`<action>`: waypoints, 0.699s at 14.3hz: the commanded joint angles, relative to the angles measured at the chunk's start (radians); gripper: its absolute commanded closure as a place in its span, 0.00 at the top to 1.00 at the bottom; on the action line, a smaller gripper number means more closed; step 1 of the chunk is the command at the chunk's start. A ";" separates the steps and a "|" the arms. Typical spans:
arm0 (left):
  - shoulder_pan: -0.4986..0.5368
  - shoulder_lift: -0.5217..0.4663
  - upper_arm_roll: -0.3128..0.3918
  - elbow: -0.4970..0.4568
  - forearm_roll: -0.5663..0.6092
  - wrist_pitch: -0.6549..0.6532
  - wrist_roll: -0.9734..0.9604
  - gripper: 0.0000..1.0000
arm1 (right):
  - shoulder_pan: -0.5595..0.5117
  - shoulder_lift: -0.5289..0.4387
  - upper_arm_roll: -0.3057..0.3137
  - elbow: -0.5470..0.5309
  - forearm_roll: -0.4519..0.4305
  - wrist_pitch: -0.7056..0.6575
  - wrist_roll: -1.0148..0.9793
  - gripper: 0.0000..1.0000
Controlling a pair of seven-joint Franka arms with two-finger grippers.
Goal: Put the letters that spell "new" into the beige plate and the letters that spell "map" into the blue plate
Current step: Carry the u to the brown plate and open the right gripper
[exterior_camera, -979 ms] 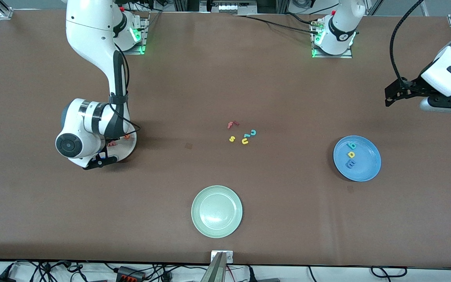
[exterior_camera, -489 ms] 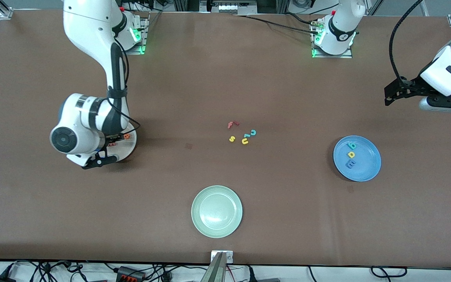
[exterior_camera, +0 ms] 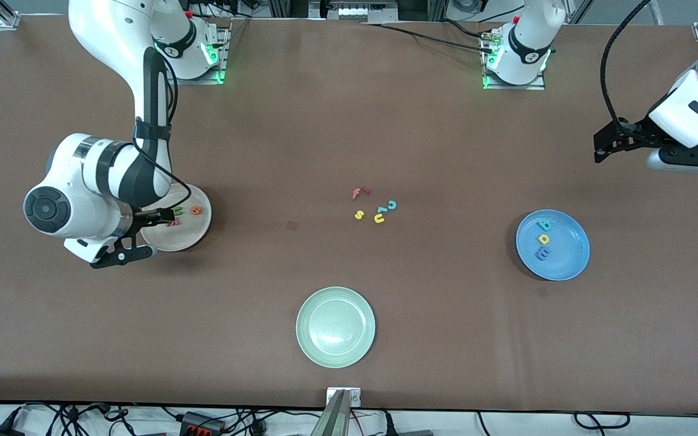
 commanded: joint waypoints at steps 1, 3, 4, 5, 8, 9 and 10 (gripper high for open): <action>0.000 0.005 0.000 0.024 -0.022 -0.020 0.014 1.00 | -0.017 0.007 0.010 0.051 0.060 -0.008 0.001 1.00; 0.000 0.003 -0.001 0.024 -0.022 -0.024 0.014 1.00 | -0.029 -0.008 0.041 0.063 0.072 -0.005 0.071 1.00; 0.000 0.002 0.000 0.024 -0.022 -0.026 0.014 1.00 | -0.061 -0.037 0.097 0.070 0.063 -0.005 0.134 1.00; 0.000 0.003 0.000 0.024 -0.022 -0.026 0.014 1.00 | -0.101 -0.076 0.162 0.072 0.033 -0.002 0.209 1.00; 0.000 0.002 -0.001 0.024 -0.022 -0.026 0.015 1.00 | -0.228 -0.194 0.372 0.081 -0.157 0.001 0.379 1.00; 0.000 0.002 -0.001 0.024 -0.022 -0.026 0.015 1.00 | -0.271 -0.237 0.441 0.087 -0.220 -0.008 0.444 1.00; 0.000 0.002 -0.001 0.024 -0.022 -0.026 0.015 1.00 | -0.309 -0.272 0.496 0.097 -0.271 -0.011 0.499 1.00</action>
